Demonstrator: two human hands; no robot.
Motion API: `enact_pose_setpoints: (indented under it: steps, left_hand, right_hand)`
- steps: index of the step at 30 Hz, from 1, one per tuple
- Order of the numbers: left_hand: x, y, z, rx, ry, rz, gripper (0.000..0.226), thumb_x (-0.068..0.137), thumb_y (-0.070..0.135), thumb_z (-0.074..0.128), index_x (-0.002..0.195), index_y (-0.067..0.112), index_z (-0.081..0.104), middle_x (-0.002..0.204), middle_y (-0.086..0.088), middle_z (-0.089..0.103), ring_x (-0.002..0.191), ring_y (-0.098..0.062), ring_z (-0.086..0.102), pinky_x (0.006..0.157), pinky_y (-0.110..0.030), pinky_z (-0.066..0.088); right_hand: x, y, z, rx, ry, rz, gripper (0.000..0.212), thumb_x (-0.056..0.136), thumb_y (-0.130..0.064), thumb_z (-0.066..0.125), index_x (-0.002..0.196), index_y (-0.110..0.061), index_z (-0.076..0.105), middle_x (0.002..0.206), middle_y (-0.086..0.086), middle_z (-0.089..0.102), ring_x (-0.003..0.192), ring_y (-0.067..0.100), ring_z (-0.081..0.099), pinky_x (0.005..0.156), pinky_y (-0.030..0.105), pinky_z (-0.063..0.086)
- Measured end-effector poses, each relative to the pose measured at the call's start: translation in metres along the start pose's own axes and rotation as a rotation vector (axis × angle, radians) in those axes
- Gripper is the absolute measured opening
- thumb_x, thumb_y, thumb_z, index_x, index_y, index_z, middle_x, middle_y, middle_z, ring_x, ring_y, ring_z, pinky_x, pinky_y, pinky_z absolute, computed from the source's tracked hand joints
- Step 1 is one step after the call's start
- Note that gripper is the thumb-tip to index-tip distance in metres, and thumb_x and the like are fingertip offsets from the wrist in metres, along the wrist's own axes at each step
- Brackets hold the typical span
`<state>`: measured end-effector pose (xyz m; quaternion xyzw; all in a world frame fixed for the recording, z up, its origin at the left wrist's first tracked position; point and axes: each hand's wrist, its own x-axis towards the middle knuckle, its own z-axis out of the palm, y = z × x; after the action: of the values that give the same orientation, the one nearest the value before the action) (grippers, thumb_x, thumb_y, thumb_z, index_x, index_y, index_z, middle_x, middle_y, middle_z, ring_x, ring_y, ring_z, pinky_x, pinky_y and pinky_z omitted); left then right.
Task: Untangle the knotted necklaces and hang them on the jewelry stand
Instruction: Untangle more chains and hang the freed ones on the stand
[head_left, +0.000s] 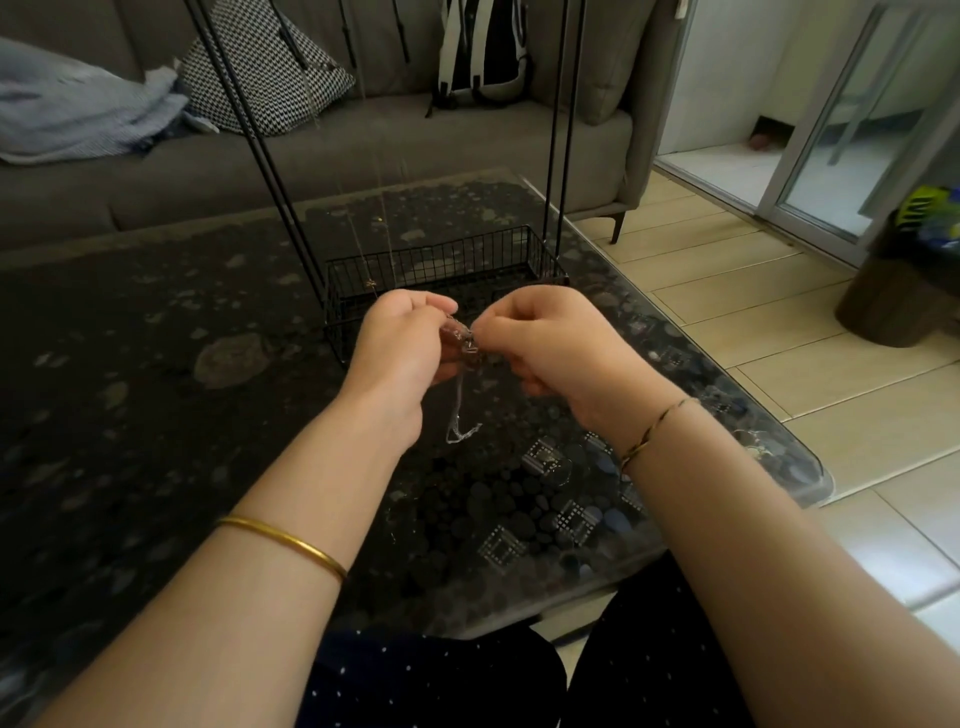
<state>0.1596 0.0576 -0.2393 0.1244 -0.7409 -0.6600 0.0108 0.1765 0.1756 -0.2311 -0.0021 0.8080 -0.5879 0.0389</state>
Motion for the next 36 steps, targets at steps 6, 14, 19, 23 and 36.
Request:
enact_pose_setpoints:
  steps: [6, 14, 19, 23, 36]
  left_hand:
    - [0.001, -0.001, -0.001, -0.038, -0.015, -0.005, 0.027, 0.096, 0.005, 0.038, 0.089, 0.02, 0.06, 0.067, 0.002, 0.049, 0.055, -0.008, 0.045, 0.06, -0.025, 0.045]
    - [0.004, -0.014, -0.003, 0.662, -0.064, 0.346, 0.018, 0.097, 0.018, 0.045, 0.093, 0.025, 0.061, 0.081, 0.005, 0.058, 0.072, -0.011, 0.055, 0.063, -0.028, 0.042]
    - [0.006, -0.018, -0.002, 0.775, -0.09, 0.255, 0.02, 0.097, 0.014, 0.044, 0.087, 0.023, 0.058, 0.085, 0.003, 0.061, 0.081, -0.015, 0.061, 0.074, -0.033, 0.05]
    - [0.005, -0.009, -0.004, 0.236, -0.054, -0.031, 0.025, 0.098, 0.004, 0.039, 0.093, 0.016, 0.06, 0.088, -0.003, 0.066, 0.081, -0.015, 0.065, 0.073, -0.029, 0.054]
    - [0.007, 0.004, -0.013, -0.49, 0.035, -0.223, 0.01, 0.095, 0.01, 0.054, 0.091, 0.013, 0.062, 0.046, 0.008, 0.04, 0.048, -0.005, 0.045, 0.071, -0.03, 0.056]
  right_hand:
    - [0.004, 0.004, 0.001, -0.132, 0.11, -0.095, 0.009, 0.089, -0.015, 0.058, 0.082, -0.014, 0.063, 0.062, -0.007, 0.053, 0.044, 0.0, 0.043, 0.044, 0.015, 0.036]
    - [0.005, 0.003, -0.004, 0.058, 0.303, -0.067, 0.011, 0.093, -0.013, 0.049, 0.086, -0.013, 0.057, 0.069, -0.003, 0.054, 0.063, 0.009, 0.05, 0.059, 0.024, 0.047]
    - [0.003, -0.001, -0.009, 0.608, 0.257, 0.043, 0.015, 0.096, -0.007, 0.043, 0.084, -0.011, 0.051, 0.064, -0.001, 0.044, 0.058, 0.012, 0.053, 0.069, 0.032, 0.052]
    - [0.002, 0.001, -0.011, 0.454, 0.174, 0.119, 0.008, 0.094, -0.007, 0.048, 0.09, -0.009, 0.055, 0.064, -0.001, 0.044, 0.051, 0.01, 0.045, 0.056, 0.024, 0.043]
    - [0.002, 0.003, -0.005, -0.09, 0.162, 0.043, 0.027, 0.094, -0.03, 0.053, 0.086, -0.01, 0.068, 0.067, 0.001, 0.06, 0.059, 0.009, 0.052, 0.055, 0.022, 0.044]
